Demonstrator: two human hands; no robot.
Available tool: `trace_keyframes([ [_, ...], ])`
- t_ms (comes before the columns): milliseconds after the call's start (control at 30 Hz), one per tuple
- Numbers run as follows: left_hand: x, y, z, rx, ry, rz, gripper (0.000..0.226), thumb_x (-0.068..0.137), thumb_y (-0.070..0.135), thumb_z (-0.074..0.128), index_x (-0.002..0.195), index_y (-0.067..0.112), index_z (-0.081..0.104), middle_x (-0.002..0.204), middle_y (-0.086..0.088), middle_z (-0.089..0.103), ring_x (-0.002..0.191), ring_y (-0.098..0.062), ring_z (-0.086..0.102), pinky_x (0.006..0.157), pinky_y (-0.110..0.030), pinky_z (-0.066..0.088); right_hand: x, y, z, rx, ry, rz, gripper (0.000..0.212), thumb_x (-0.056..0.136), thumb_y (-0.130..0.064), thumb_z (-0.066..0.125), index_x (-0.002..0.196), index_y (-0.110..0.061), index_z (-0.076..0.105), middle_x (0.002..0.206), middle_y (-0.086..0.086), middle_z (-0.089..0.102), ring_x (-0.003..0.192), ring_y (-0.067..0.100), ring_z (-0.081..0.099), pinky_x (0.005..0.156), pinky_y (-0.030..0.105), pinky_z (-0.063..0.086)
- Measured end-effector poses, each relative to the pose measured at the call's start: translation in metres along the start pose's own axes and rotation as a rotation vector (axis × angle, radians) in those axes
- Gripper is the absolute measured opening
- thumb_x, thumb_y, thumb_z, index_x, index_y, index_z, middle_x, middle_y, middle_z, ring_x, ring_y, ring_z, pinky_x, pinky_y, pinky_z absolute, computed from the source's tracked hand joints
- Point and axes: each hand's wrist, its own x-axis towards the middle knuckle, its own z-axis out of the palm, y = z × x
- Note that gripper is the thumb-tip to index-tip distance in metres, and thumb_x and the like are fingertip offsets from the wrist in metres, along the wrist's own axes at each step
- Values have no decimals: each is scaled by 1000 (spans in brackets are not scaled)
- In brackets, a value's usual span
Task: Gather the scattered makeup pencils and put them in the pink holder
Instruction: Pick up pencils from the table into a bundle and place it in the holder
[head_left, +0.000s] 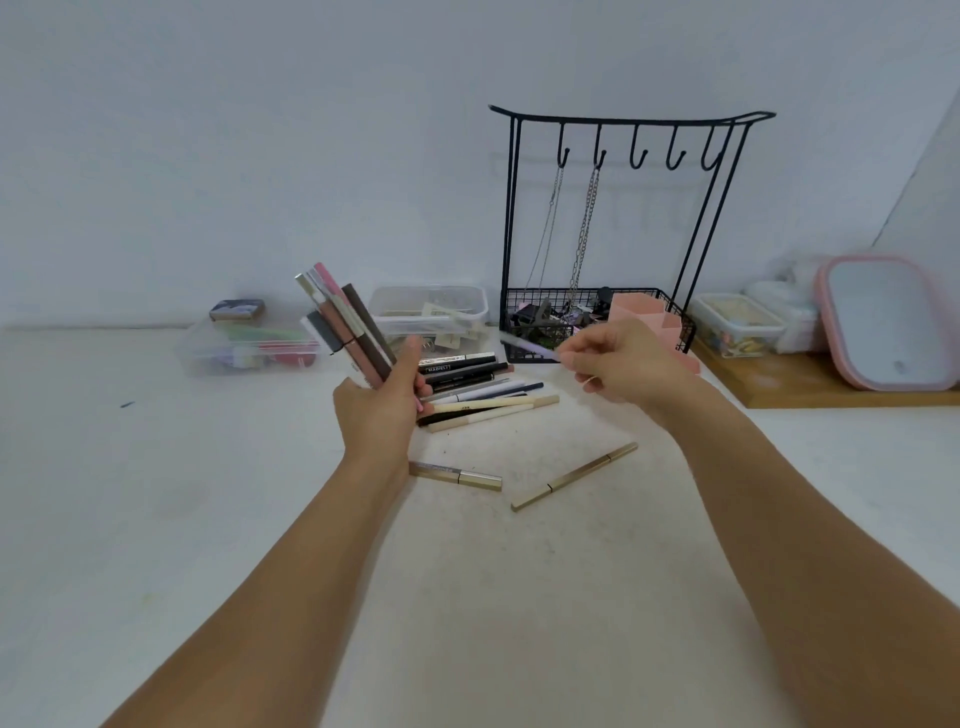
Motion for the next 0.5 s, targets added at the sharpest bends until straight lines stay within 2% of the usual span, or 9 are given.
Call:
trace_keyframes([
  [100, -8, -2, 4, 31, -69, 10, 48, 81, 47, 81, 86, 1, 68, 47, 2, 57, 44, -9, 53, 64, -35, 58, -7, -12, 32, 453, -170, 130, 13, 91, -7, 68, 102, -7, 73, 83, 3, 67, 71, 11, 58, 62, 19, 52],
  [167, -14, -3, 8, -19, -140, 21, 40, 77, 43, 85, 86, 7, 71, 48, 1, 54, 44, -11, 50, 57, -32, 51, -14, -18, 65, 685, -312, 157, 12, 92, -5, 64, 101, -7, 72, 82, 2, 67, 67, 9, 59, 61, 18, 52],
  [233, -18, 0, 9, -90, -183, 16, 36, 70, 40, 87, 80, 10, 71, 50, -1, 56, 45, -12, 53, 51, -26, 51, -22, -24, 91, 846, -383, 161, 12, 95, -2, 60, 100, -5, 70, 78, 4, 65, 61, 8, 58, 58, 17, 52],
  [300, -18, 1, 9, -126, -188, -7, 35, 68, 37, 89, 73, 9, 68, 51, -3, 57, 46, -15, 54, 50, -26, 53, -28, -25, 106, 908, -383, 155, 12, 96, -1, 59, 102, -2, 69, 73, 5, 64, 61, 9, 56, 57, 15, 51],
  [400, -16, -1, 6, -122, -170, -35, 30, 71, 28, 91, 70, 9, 67, 52, -6, 54, 51, -22, 51, 53, -28, 54, -31, -23, 111, 872, -346, 162, 16, 94, -1, 62, 109, -2, 68, 74, 6, 63, 64, 11, 55, 55, 15, 44],
  [500, -18, -2, 8, -136, -155, -58, 28, 71, 21, 92, 72, 8, 67, 56, -8, 57, 58, -25, 55, 57, -32, 57, -33, -23, 109, 829, -341, 173, 14, 92, 0, 64, 105, -2, 70, 76, 7, 64, 64, 11, 56, 56, 17, 42],
])
